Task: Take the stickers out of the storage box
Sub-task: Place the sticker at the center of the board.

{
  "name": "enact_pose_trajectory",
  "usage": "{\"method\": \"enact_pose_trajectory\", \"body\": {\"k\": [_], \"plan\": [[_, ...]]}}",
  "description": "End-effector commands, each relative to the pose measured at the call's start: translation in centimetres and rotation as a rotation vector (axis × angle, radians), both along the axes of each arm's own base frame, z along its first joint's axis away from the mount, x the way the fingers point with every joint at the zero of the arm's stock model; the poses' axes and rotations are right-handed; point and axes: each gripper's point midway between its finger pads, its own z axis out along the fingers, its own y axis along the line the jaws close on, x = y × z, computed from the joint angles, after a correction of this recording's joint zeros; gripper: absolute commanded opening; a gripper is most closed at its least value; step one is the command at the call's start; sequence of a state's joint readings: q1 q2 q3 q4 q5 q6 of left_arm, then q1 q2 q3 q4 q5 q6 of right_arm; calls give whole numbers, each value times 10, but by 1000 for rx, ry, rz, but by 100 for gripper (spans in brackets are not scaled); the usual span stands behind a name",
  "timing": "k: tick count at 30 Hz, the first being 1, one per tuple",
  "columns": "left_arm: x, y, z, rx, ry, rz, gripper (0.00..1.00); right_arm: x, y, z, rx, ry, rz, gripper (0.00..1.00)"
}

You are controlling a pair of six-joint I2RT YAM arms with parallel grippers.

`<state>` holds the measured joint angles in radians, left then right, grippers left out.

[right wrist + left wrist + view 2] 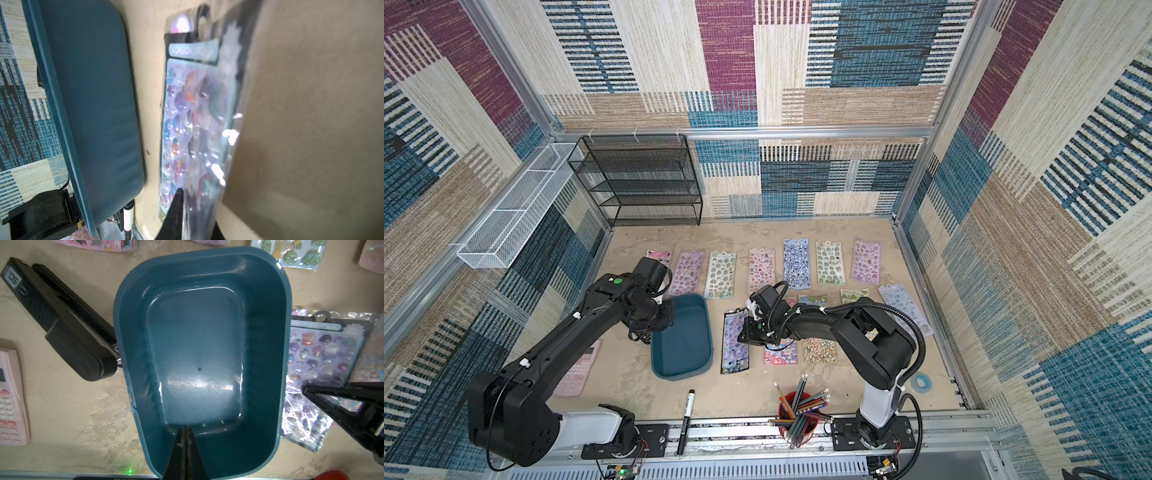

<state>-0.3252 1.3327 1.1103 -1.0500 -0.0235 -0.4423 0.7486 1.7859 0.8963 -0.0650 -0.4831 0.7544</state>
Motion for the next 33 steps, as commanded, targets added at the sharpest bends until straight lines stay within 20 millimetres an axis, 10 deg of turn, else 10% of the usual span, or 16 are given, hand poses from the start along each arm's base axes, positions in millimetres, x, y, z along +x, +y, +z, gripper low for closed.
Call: {"method": "enact_pose_trajectory", "body": {"k": [1, 33], "plan": [[1, 0, 3, -3, -17, -6, 0, 9, 0, -1, -11, -24, -33, 22], [5, 0, 16, -13, -62, 0, 5, 20, -30, 7, -128, -119, -151, 57]]}}
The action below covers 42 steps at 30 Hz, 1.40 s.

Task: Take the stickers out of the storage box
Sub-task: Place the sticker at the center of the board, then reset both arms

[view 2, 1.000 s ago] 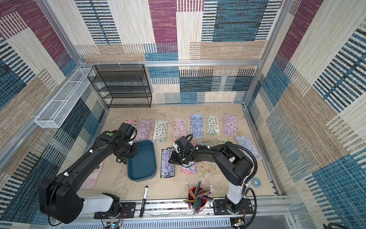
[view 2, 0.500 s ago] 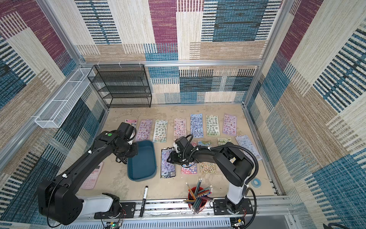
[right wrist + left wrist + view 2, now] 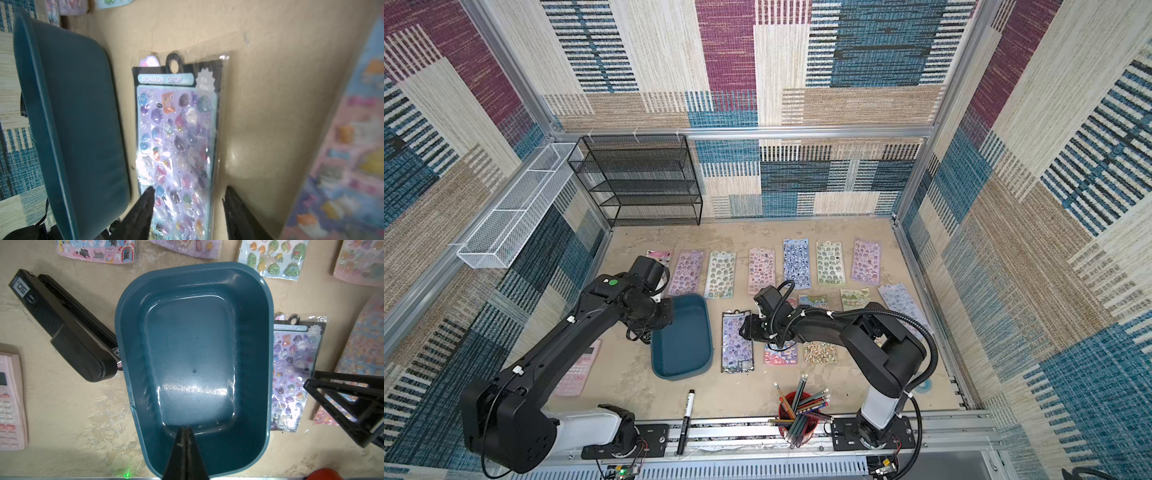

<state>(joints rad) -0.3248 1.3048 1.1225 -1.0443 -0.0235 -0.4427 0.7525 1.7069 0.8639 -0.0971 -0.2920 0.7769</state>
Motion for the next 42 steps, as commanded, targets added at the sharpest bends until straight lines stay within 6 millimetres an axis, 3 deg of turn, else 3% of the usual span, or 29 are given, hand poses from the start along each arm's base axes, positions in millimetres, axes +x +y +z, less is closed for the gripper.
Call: {"method": "enact_pose_trajectory", "body": {"k": [1, 7, 11, 15, 19, 22, 25, 28, 30, 31, 34, 35, 36, 42], "plan": [[2, 1, 7, 2, -25, -1, 6, 4, -7, 4, -30, -24, -31, 57], [3, 5, 16, 11, -65, 4, 7, 14, -14, 23, -57, -91, -60, 58], [6, 7, 32, 3, -133, 6, 9, 29, -25, 53, -96, -190, -100, 58], [11, 7, 56, -18, -248, 6, 10, 48, -40, 97, -130, -328, -141, 60], [12, 16, 85, 2, -358, 16, 11, 59, -55, 158, -94, -501, -160, 61], [13, 25, 111, 23, -455, 26, 17, 65, -77, 208, -92, -658, -207, 64], [13, 35, 138, 38, -571, 62, 28, 64, -104, 254, -121, -833, -272, 71], [10, 39, 158, 20, -670, 83, 41, 59, -131, 287, -161, -967, -346, 78], [8, 42, 166, 13, -727, 93, 52, 56, -145, 299, -186, -1027, -383, 85], [7, 45, 169, 15, -753, 103, 59, 53, -151, 302, -200, -1047, -401, 100], [5, 53, 179, 22, -823, 147, 72, 47, -165, 309, -231, -1109, -428, 99], [4, 58, 182, 26, -850, 175, 80, 45, -171, 312, -238, -1130, -452, 99], [4, 61, 184, 29, -876, 196, 100, 43, -176, 314, -243, -1153, -468, 99], [4, 76, 192, 23, -1009, 303, 99, 25, -216, 331, -280, -1365, -631, 99]]}}
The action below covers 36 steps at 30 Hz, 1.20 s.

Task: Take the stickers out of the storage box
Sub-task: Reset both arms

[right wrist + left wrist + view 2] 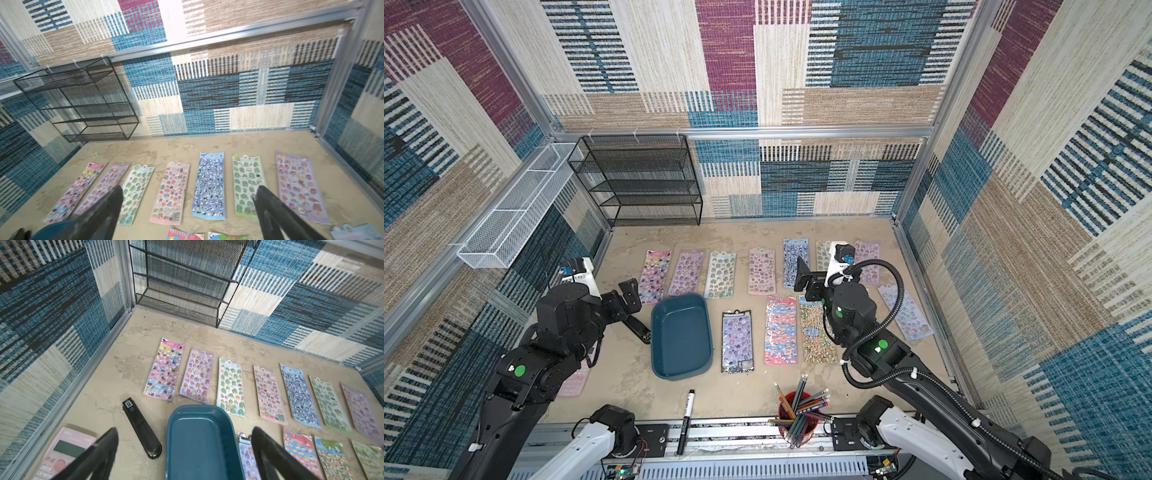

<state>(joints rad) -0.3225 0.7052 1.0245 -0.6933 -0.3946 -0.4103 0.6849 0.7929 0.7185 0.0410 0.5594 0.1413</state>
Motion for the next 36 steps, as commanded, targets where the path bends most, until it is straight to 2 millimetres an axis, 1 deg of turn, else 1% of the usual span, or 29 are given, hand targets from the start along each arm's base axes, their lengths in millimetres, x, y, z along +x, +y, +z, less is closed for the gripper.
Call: {"method": "enact_pose_trajectory", "body": {"k": [1, 2, 3, 6, 8, 10, 13, 15, 17, 21, 23, 27, 29, 32, 34, 36], "plan": [[9, 10, 21, -31, -132, 78, 98, -8, -31, 35, -10, -212, -152, 99], [10, 12, 21, -27, -143, 89, 99, -9, -40, 32, -38, -233, -201, 99], [12, 13, 19, -21, -148, 101, 99, -7, -44, 28, -72, -233, -231, 99], [23, 17, 8, 24, -154, 134, 98, 8, -44, 4, -162, -177, -235, 99], [35, 8, 0, 82, -177, 75, 98, 20, -45, -17, -188, -139, -221, 99], [42, 0, -7, 101, -203, 33, 98, 31, -47, -39, -180, -88, -197, 99], [50, -15, -14, 136, -257, -58, 98, 44, -56, -69, -156, -17, -182, 99], [53, -11, -20, 151, -288, -28, 98, 48, -63, -86, -145, 8, -184, 99], [57, -13, -28, 201, -302, -44, 99, 52, -69, -103, -143, 34, -188, 99], [67, -22, -48, 292, -252, -108, 99, 47, -78, -126, -173, -4, -194, 99], [75, -22, -64, 323, -199, -109, 98, 45, -82, -138, -175, -1, -189, 99], [91, -16, -102, 395, -80, -92, 98, 50, -84, -165, -202, 69, -168, 99], [102, -19, -122, 430, -33, -116, 98, 52, -84, -175, -202, 89, -159, 99], [116, -18, -152, 430, 22, -110, 98, 56, -84, -190, -203, 121, -148, 99], [123, -13, -170, 433, 50, -87, 98, 62, -84, -194, -209, 146, -142, 99], [126, -4, -184, 428, 47, -44, 98, 65, -87, -195, -208, 152, -147, 99]]}}
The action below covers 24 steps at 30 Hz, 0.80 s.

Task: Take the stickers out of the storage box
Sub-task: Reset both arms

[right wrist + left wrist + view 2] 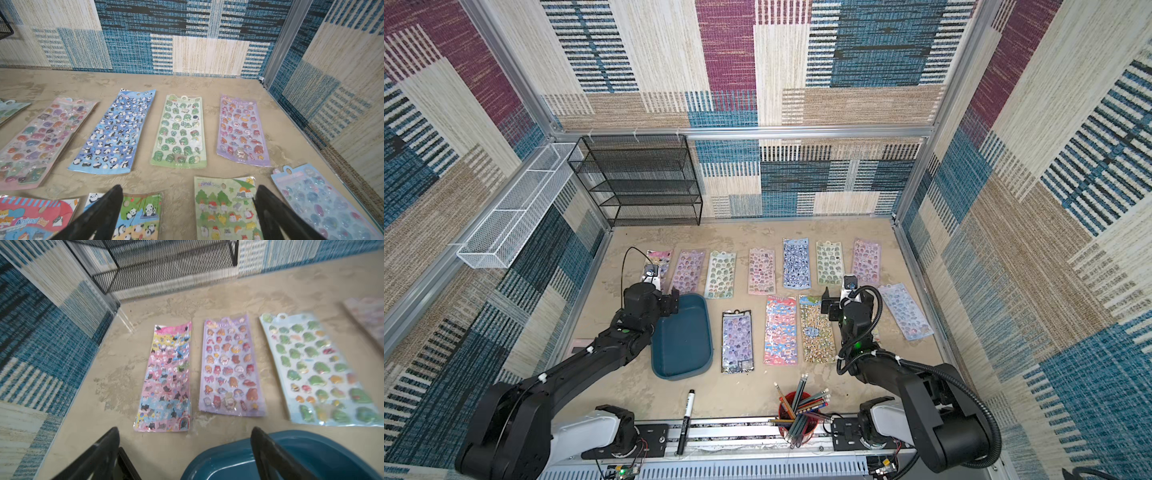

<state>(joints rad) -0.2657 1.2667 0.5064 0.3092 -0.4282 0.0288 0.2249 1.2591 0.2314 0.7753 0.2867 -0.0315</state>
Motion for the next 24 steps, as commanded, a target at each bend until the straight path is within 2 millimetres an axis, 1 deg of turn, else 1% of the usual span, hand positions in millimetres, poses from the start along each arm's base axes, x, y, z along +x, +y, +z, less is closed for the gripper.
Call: {"method": "enact_pose_trajectory", "body": {"k": [1, 2, 3, 5, 7, 11, 16, 21, 23, 24], "plan": [[13, 11, 3, -13, -101, 49, 99, 9, -1, 16, 30, -64, 8, 99], [14, 14, -3, -30, -102, 56, 98, 10, -5, 18, 43, -74, -3, 99], [16, 16, -3, -33, -112, 57, 98, 10, -10, 19, 59, -86, -18, 99], [20, 15, -5, -35, -102, 23, 98, 11, -19, 23, 98, -113, -45, 99], [24, 22, -6, -27, -99, 37, 98, 15, -27, 23, 114, -111, -62, 99], [26, 32, -6, -59, -102, 48, 99, 25, -28, 20, 120, -92, -49, 99], [22, 28, -7, -95, -98, 31, 98, 35, -22, 16, 113, -67, -14, 99], [20, 30, 0, -72, -124, 26, 98, 40, -21, 15, 108, -62, -7, 99], [23, 34, 7, -48, -165, 34, 98, 41, -21, 15, 108, -62, -4, 99], [23, 36, 7, -47, -176, 39, 98, 41, -21, 15, 107, -63, -2, 99]]}}
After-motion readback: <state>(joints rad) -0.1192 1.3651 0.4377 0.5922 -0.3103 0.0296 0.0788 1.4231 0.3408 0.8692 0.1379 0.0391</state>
